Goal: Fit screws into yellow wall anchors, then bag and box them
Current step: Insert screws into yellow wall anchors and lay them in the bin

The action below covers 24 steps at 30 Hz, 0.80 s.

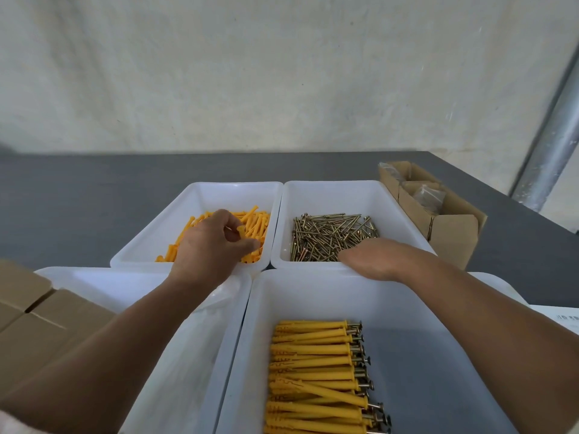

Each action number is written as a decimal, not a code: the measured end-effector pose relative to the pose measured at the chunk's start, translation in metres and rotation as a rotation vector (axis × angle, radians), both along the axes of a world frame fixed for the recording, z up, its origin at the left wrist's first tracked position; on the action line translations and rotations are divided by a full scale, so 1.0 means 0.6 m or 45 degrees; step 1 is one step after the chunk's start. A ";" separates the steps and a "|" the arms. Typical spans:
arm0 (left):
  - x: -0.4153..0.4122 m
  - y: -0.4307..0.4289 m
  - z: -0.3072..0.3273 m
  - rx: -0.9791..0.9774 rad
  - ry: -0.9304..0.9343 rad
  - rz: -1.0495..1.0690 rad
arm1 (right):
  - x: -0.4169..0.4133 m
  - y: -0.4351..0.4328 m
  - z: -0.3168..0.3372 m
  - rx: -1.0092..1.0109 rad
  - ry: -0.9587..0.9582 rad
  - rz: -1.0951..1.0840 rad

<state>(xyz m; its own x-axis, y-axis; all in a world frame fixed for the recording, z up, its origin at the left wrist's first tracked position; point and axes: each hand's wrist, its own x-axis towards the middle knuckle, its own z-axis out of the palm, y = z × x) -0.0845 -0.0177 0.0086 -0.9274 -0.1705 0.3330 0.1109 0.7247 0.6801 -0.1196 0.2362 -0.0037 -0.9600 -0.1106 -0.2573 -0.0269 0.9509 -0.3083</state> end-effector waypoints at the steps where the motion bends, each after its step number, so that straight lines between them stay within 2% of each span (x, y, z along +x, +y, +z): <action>1: 0.000 0.001 0.002 0.045 0.047 0.010 | 0.000 0.001 -0.001 -0.012 0.007 -0.015; 8: 0.006 0.015 0.030 0.436 0.274 -0.036 | 0.004 0.003 -0.003 0.019 0.073 -0.064; 11: 0.017 0.029 0.039 0.774 0.223 -0.219 | 0.003 0.003 -0.003 0.010 0.080 -0.086; 14: 0.033 0.054 0.037 0.924 0.072 -0.394 | 0.003 0.003 -0.005 -0.017 0.134 -0.138; 18: 0.047 0.087 0.016 0.814 -0.064 -0.567 | 0.003 0.001 -0.009 -0.098 0.282 -0.250; 24: 0.051 0.102 -0.010 0.588 -0.114 -0.619 | 0.009 0.000 -0.004 -0.179 0.424 -0.294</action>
